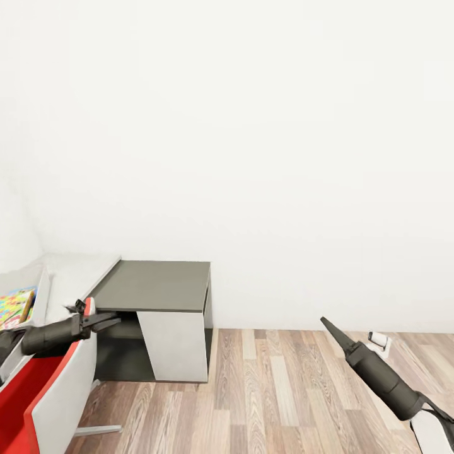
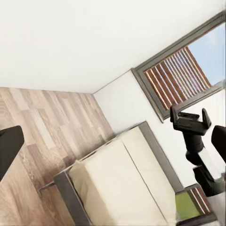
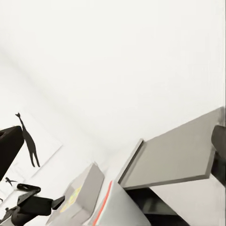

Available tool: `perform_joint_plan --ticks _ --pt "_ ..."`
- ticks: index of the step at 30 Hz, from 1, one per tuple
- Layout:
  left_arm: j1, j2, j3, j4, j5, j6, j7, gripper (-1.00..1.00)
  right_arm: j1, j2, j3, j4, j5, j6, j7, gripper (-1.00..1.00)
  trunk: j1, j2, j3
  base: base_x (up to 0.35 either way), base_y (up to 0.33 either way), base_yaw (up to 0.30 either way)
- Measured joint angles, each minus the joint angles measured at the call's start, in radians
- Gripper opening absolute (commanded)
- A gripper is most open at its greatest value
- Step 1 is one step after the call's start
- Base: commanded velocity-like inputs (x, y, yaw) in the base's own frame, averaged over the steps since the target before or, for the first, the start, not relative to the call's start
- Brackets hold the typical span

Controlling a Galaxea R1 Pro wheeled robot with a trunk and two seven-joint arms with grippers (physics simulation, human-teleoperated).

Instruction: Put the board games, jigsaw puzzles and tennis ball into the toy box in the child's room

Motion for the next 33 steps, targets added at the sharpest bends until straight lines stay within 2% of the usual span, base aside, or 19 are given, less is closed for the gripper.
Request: perform_joint_plan --ticks 3,4,5,6,7,10,13,15,16,19,21,22,24,25,27,28,31,32,33 --pt "-0.003 -0.04 -0.034 -0.008 -0.007 0.0 0.0 1.0 0.0 0.001 0.001 0.017 0.012 -0.01 -0.045 1.0 0.0 0.0 0.0 0.0 0.0 0.0" --pt "-0.005 -0.067 -0.046 -0.011 -0.011 0.001 0.046 1.0 -0.001 -0.001 0.001 0.031 0.016 -0.014 -0.069 1.0 0.0 0.0 0.0 0.0 0.0 0.0" --pt "-0.005 -0.08 -0.05 -0.012 -0.013 0.002 0.093 1.0 -0.003 -0.002 0.002 0.039 0.018 -0.015 -0.085 1.0 0.0 0.0 0.0 0.0 0.0 0.0" --pt "-0.006 -0.085 -0.051 -0.012 -0.013 0.002 0.12 1.0 -0.003 -0.002 0.002 0.041 0.02 -0.015 -0.093 1.0 0.0 0.0 0.0 0.0 0.0 0.0" --pt "-0.007 -0.092 -0.053 -0.013 -0.014 0.004 0.172 1.0 -0.004 -0.002 0.006 0.045 0.025 -0.016 -0.114 1.0 0.0 0.0 0.0 0.0 0.0 0.0" --pt "-0.007 -0.099 -0.054 -0.013 -0.013 0.006 0.247 1.0 -0.005 -0.003 0.014 0.049 0.045 -0.017 -0.157 1.0 0.0 0.0 0.0 0.0 0.0 0.0" --pt "-0.008 -0.122 -0.055 -0.013 -0.014 0.009 0.345 1.0 -0.007 0.001 0.036 0.052 0.095 -0.023 -0.249 1.0 0.0 0.0 0.0 0.0 0.0 0.0" --pt "-0.008 -0.135 -0.055 -0.013 -0.014 0.009 0.381 1.0 -0.008 0.004 0.049 0.053 0.114 -0.035 -0.286 1.0 0.0 0.0 0.0 0.0 0.0 0.0" --pt "-0.008 -0.147 -0.056 -0.01 -0.015 0.01 0.424 1.0 -0.009 0.008 0.069 0.061 0.129 -0.059 -0.32 1.0 0.0 0.0 0.0 0.0 0.0 0.0" --pt "-0.008 -0.163 -0.057 -0.006 -0.015 0.01 0.493 1.0 -0.01 0.015 0.103 0.08 0.143 -0.099 -0.362 1.0 0.0 0.0 0.0 0.0 0.0 0.0" --pt "-0.008 -0.18 -0.058 -0.003 -0.014 0.007 0.582 1.0 -0.017 0.019 0.144 0.112 0.151 -0.14 -0.398 1.0 0.0 0.0 0.0 0.0 0.0 0.0" --pt "-0.008 -0.194 -0.058 -0.002 -0.014 0.005 0.649 1.0 -0.026 0.021 0.171 0.145 0.154 -0.162 -0.422 1.0 0.0 0.0 0.0 0.0 0.0 0.0" --pt "-0.008 -0.208 -0.058 0.0 -0.013 0.004 0.719 1.0 -0.043 0.023 0.196 0.198 0.156 -0.182 -0.446 1.0 0.0 0.0 0.0 0.0 0.0 0.0" --pt "-0.008 -0.222 -0.059 0.005 -0.013 0.0 0.785 1.0 -0.071 0.024 0.215 0.273 0.158 -0.205 -0.467 1.0 0.0 0.0 0.0 0.0 0.0 0.0" --pt "-0.008 -0.235 -0.059 0.017 -0.012 -0.006 0.848 1.0 -0.11 0.025 0.23 0.377 0.159 -0.234 -0.484 1.0 0.0 0.0 0.0 0.0 0.0 0.0" --pt "-0.008 -0.247 -0.059 0.036 -0.013 -0.017 0.902 1.0 -0.153 0.029 0.243 0.499 0.16 -0.27 -0.496 1.0 0.0 0.0 0.0 0.0 0.0 0.0" --pt "-0.008 -0.263 -0.06 0.075 -0.014 -0.049 0.973 1.0 -0.222 0.039 0.261 0.715 0.163 -0.33 -0.506 1.0 0.0 0.0 0.0 0.0 0.0 0.0" --pt "-0.008 -0.274 -0.06 0.11 -0.016 -0.082 1.012 1.0 -0.262 0.045 0.271 0.843 0.165 -0.364 -0.51 1.0 0.0 0.0 0.0 0.0 0.0 0.0" --pt "-0.008 -0.28 -0.061 0.132 -0.016 -0.103 1.033 1.0 -0.28 0.048 0.276 0.909 0.164 -0.379 -0.511 1.0 0.0 0.0 0.0 0.0 0.0 0.0"
